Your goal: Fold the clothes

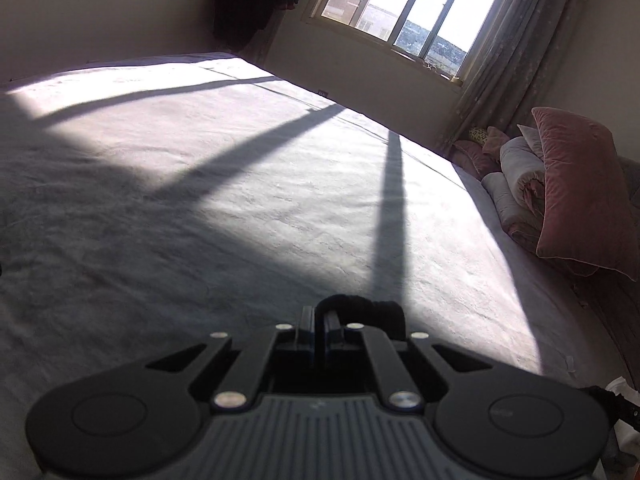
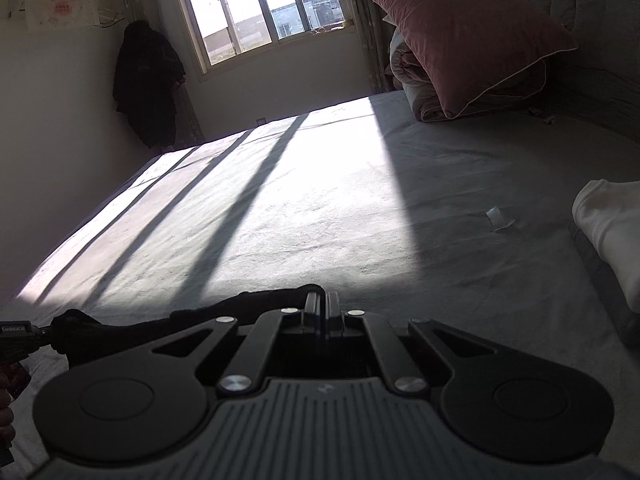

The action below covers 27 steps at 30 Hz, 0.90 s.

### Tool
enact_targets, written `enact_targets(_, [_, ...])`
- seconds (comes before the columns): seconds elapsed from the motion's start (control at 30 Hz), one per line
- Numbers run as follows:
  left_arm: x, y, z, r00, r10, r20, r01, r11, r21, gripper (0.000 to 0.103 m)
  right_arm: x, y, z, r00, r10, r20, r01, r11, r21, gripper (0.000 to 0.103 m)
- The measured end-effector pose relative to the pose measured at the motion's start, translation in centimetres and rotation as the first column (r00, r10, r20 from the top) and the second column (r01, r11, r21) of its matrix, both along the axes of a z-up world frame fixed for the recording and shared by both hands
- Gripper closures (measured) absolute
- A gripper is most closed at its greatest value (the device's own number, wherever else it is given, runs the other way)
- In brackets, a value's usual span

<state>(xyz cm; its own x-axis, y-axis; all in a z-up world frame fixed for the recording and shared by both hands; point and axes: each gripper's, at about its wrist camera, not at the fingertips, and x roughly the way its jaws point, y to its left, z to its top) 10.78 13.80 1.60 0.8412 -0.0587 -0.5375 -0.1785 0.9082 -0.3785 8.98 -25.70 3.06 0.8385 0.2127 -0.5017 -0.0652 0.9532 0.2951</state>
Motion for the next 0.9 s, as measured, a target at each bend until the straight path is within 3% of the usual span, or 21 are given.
enact_targets(0.17, [-0.8, 1.1, 0.9, 0.996, 0.059, 0.060, -0.059, 0.998, 0.008, 0.100, -1.4, 1.9, 0.8, 0.978, 0.209, -0.022, -0.203, 0.968, 0.147, 0.102])
enact_targets(0.4, [-1.8, 2.7, 2.0, 0.985, 0.130, 0.109, -0.132, 0.991, 0.007, 0.100, -2.8, 7.9, 1.4, 0.865, 0.501, -0.018, -0.468, 0.819, 0.332, 0.102])
enact_targets(0.63, [-3.4, 4.4, 3.2, 0.973, 0.164, 0.161, -0.173, 0.984, 0.049, 0.100, -3.3, 14.9, 0.5, 0.758, 0.651, -0.045, -0.589, 0.712, 0.382, 0.102])
enact_targets(0.9, [-5.3, 7.1, 3.5, 0.976, 0.147, 0.159, -0.165, 0.981, 0.107, 0.100, -3.6, 22.2, -0.8, 0.651, 0.756, -0.069, -0.668, 0.614, 0.420, 0.101])
